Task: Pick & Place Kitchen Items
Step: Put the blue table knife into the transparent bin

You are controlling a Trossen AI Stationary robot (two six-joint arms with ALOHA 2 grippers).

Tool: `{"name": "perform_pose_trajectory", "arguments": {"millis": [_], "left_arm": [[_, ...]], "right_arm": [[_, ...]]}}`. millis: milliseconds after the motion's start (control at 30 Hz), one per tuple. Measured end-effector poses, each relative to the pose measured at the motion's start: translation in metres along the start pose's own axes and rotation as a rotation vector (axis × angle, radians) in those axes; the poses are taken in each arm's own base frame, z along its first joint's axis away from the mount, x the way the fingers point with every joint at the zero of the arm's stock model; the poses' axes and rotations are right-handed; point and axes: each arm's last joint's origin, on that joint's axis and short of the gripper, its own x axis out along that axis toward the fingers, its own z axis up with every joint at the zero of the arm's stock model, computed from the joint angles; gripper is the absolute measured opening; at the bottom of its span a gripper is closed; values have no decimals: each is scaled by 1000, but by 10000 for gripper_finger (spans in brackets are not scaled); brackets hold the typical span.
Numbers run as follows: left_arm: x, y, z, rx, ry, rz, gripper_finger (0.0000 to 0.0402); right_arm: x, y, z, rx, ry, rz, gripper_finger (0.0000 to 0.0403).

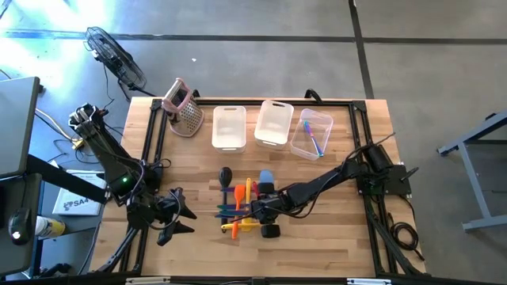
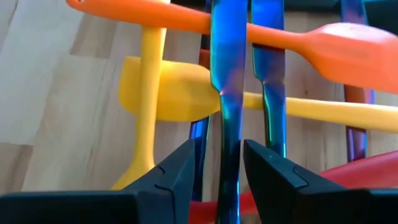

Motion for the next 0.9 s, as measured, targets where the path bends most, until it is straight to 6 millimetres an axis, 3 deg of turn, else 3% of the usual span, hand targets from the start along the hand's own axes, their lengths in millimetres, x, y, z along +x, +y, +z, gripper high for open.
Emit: {"name": "perform_pose_trajectory", "arguments": {"millis": [367, 900], "left_arm": [[0, 0, 0, -1, 0, -1, 216], [0, 0, 0, -3, -5, -4, 216]], "right_arm": [[0, -1, -2, -4, 18, -6, 62], [0, -1, -4, -4, 37, -13, 63]]}}
